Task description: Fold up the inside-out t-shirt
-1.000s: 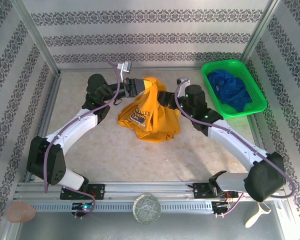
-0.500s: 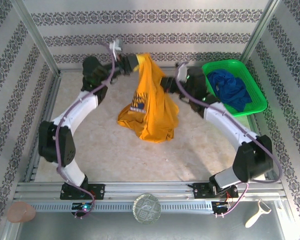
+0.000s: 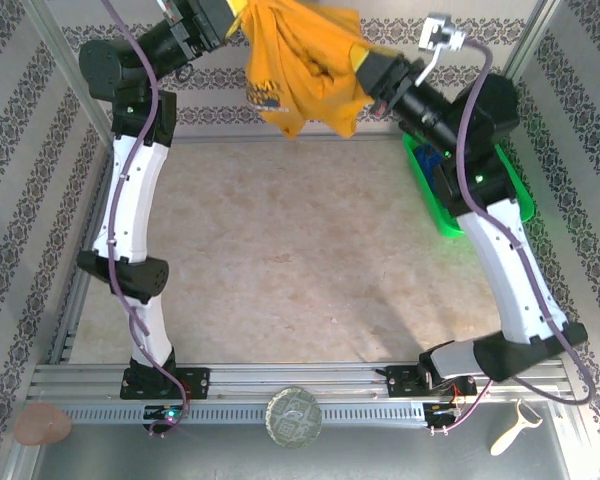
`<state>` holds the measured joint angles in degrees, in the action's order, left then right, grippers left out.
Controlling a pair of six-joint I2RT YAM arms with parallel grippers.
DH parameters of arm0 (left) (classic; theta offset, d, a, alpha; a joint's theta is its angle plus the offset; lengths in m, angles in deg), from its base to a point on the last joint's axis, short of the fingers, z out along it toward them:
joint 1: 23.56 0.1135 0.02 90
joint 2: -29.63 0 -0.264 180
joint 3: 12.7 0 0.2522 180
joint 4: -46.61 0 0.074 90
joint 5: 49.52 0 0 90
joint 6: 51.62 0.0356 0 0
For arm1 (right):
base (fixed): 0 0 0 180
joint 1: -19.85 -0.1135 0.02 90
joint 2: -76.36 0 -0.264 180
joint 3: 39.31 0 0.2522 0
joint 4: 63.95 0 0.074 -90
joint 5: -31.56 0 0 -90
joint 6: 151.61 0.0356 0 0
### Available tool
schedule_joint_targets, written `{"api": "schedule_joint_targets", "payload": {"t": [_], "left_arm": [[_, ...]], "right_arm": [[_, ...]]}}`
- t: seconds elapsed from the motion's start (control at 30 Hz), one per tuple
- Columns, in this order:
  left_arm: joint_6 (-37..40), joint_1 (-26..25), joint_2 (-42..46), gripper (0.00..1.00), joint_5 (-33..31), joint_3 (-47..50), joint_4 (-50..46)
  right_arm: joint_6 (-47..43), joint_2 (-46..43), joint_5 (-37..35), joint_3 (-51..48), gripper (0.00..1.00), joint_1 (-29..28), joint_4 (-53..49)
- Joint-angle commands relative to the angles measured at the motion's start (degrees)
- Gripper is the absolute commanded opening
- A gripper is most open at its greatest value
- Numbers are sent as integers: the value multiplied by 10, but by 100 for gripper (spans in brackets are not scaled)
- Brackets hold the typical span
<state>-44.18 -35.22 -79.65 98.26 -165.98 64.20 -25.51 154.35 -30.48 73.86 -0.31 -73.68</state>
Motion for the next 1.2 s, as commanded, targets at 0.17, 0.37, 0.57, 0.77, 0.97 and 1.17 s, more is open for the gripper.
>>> {"api": "schedule_joint_targets", "payload": {"t": [0.17, 0.37, 0.57, 0.77, 0.97, 1.17], "left_arm": [[47, 21, 149, 0, -36, 568, 125], [104, 32, 140, 0, -22, 778, 142], [130, 45, 96, 48, -38, 836, 140], [164, 40, 190, 59, -87, 907, 65], [230, -102, 378, 68, -286, 995, -139], [245, -225, 373, 69, -457, 976, -258]], "right_arm": [[73, -112, -12, -424, 0, 10, 107], [114, -145, 34, -582, 0, 4, 192], [140, -118, 31, -630, 0, -5, 240], [142, -95, 21, -632, 0, -18, 247], [140, -72, 20, -623, 0, -28, 249], [145, -70, 14, -624, 0, -34, 251]]}}
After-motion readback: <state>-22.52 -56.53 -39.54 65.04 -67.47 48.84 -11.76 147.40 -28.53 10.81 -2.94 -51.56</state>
